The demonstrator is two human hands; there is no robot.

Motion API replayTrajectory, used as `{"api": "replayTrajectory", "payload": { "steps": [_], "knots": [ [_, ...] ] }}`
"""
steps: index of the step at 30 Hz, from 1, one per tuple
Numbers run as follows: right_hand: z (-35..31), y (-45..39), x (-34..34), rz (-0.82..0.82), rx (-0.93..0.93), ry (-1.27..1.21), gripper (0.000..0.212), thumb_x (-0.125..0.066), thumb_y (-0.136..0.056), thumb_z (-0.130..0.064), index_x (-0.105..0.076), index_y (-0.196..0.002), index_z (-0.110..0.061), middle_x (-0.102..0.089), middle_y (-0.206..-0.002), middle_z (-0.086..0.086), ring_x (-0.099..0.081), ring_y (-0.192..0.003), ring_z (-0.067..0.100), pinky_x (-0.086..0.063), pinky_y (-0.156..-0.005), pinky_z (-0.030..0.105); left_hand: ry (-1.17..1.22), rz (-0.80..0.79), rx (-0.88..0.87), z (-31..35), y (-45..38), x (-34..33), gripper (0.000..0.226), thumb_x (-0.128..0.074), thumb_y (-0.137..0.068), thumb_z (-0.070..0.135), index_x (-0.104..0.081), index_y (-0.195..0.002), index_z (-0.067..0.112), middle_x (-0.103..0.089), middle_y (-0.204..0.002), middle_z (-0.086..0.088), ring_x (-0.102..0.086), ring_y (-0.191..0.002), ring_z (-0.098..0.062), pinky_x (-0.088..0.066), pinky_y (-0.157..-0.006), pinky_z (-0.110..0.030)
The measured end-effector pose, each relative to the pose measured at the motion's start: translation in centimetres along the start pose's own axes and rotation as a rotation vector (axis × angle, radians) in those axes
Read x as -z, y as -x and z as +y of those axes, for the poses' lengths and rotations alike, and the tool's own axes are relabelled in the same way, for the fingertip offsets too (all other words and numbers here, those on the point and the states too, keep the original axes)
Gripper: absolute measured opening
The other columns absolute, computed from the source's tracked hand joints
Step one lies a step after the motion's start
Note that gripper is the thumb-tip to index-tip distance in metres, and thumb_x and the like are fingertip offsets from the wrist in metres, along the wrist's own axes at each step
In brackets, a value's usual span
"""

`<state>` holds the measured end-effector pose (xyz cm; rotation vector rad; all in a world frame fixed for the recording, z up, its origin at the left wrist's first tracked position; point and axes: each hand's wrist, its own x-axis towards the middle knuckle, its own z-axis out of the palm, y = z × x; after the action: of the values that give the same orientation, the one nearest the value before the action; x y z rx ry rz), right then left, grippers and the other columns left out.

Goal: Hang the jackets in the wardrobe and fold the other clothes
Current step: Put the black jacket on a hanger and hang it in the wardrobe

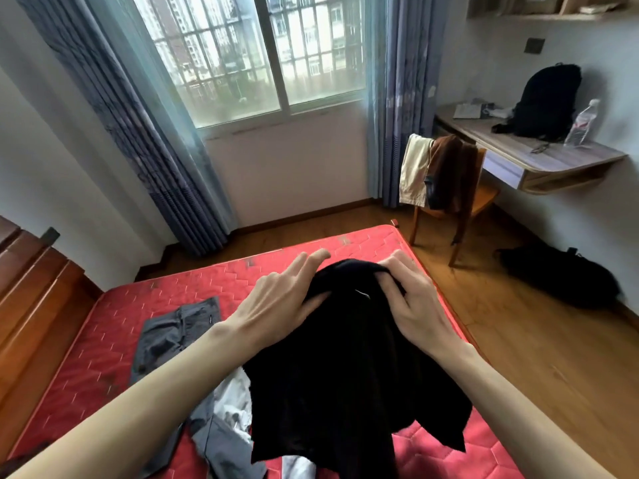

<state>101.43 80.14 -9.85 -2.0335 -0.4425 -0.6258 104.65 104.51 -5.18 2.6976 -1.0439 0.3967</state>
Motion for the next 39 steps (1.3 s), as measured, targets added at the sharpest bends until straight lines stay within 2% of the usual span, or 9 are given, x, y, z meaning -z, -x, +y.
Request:
{"api": "replayTrajectory", "payload": {
  "steps": [3, 8, 12, 16, 20, 26, 30, 34, 39],
  "knots": [
    [-2.6, -0.8, 0.8, -0.004, 0.087, 0.076, 0.015, -0.052, -0.108, -0.014, -0.066, -0.105, -0.012, -0.063, -0.095, -0.008, -0.063, -0.083, 0.011, -0.052, -0.068, 0.040, -0.065, 0.268, -0.083, 0.6, 0.3, -0.4, 0.038, -0.057, -0.103, 0.031, -0.043, -0.135, 0.018, -0.054, -0.123, -0.004, -0.065, -0.082, -0.026, -0.049, -0.047, -0.034],
    [-7.1, -0.4, 2.4, 0.123, 0.166, 0.217, 0.019, -0.053, -0.107, -0.017, -0.071, -0.109, -0.010, -0.070, -0.100, -0.004, -0.067, -0.084, 0.010, -0.055, -0.070, 0.031, 0.088, 0.595, -0.132, 4.1, 1.0, -0.6, 0.036, -0.062, -0.096, 0.022, -0.047, -0.127, 0.011, -0.046, -0.121, -0.007, -0.053, -0.103, -0.026, -0.046, -0.086, -0.032],
    [-10.6, 0.4, 4.0, 0.243, 0.150, 0.360, 0.019, -0.055, -0.105, -0.017, -0.071, -0.101, -0.007, -0.066, -0.092, -0.003, -0.062, -0.077, 0.009, -0.053, -0.068, 0.024, 0.150, 0.570, -0.032, 7.2, 2.1, -1.0, 0.038, -0.061, -0.098, 0.030, -0.055, -0.133, 0.015, -0.051, -0.128, -0.007, -0.050, -0.113, -0.026, -0.042, -0.095, -0.036],
    [-13.7, 2.2, 5.7, 0.350, 0.147, 0.534, 0.019, -0.055, -0.105, -0.018, -0.070, -0.100, -0.007, -0.065, -0.089, -0.004, -0.052, -0.078, -0.001, -0.043, -0.072, 0.008, 0.371, 0.385, 0.008, 9.4, 3.2, -3.0, 0.047, -0.051, -0.096, 0.031, -0.053, -0.142, 0.024, -0.044, -0.138, -0.004, -0.043, -0.121, -0.024, -0.047, -0.096, -0.048],
    [-15.5, 5.1, 7.8, 0.403, 0.060, 0.620, 0.021, -0.053, -0.106, -0.023, -0.069, -0.101, -0.009, -0.067, -0.091, -0.001, -0.059, -0.080, 0.007, -0.049, -0.073, 0.016, 0.449, 0.329, 0.005, 12.5, 4.1, -4.5, 0.066, -0.044, -0.093, 0.026, -0.037, -0.157, 0.010, -0.040, -0.127, -0.008, -0.038, -0.115, -0.023, -0.034, -0.105, -0.038],
    [-19.3, 11.4, 12.3, 0.600, -0.085, 0.810, 0.020, -0.056, -0.103, -0.021, -0.070, -0.096, -0.008, -0.059, -0.086, -0.012, -0.050, -0.076, -0.002, -0.038, -0.074, 0.001, 0.753, 0.318, -0.263, 17.4, 3.8, -3.4, 0.026, -0.051, -0.100, 0.008, -0.051, -0.120, 0.024, -0.058, -0.104, 0.008, -0.054, -0.093, -0.013, -0.043, -0.089, -0.033],
    [-21.1, 16.3, 15.6, 0.709, -0.125, 0.984, 0.023, -0.059, -0.104, -0.028, -0.077, -0.102, -0.013, -0.072, -0.077, -0.003, -0.063, -0.066, 0.015, -0.053, -0.062, 0.031, 0.882, 0.208, -0.306, 21.2, 3.2, -2.0, 0.018, -0.045, -0.102, 0.003, -0.051, -0.109, 0.018, -0.056, -0.091, 0.008, -0.055, -0.079, -0.009, -0.043, -0.070, -0.028],
    [-23.6, 21.7, 19.1, 0.754, -0.178, 1.196, 0.028, -0.057, -0.103, -0.033, -0.079, -0.104, -0.016, -0.057, -0.054, 0.000, -0.045, -0.045, 0.018, -0.044, -0.043, 0.033, 0.779, 0.270, -0.473, 24.6, 3.5, -0.4, 0.011, -0.044, -0.102, 0.024, -0.050, -0.108, 0.018, -0.055, -0.082, 0.013, -0.057, -0.064, -0.014, -0.039, -0.058, -0.031],
    [-28.4, 29.9, 23.1, 0.727, -0.255, 1.438, 0.034, -0.054, -0.105, -0.039, -0.080, -0.094, -0.018, -0.049, -0.048, -0.002, -0.045, -0.039, 0.019, -0.035, -0.041, 0.026, 0.629, 0.331, -0.854, 30.5, 2.6, 1.3, 0.040, -0.045, -0.107, 0.050, -0.058, -0.094, 0.015, -0.061, -0.077, 0.004, -0.061, -0.059, -0.024, -0.048, -0.044, -0.040]
  ]
}}
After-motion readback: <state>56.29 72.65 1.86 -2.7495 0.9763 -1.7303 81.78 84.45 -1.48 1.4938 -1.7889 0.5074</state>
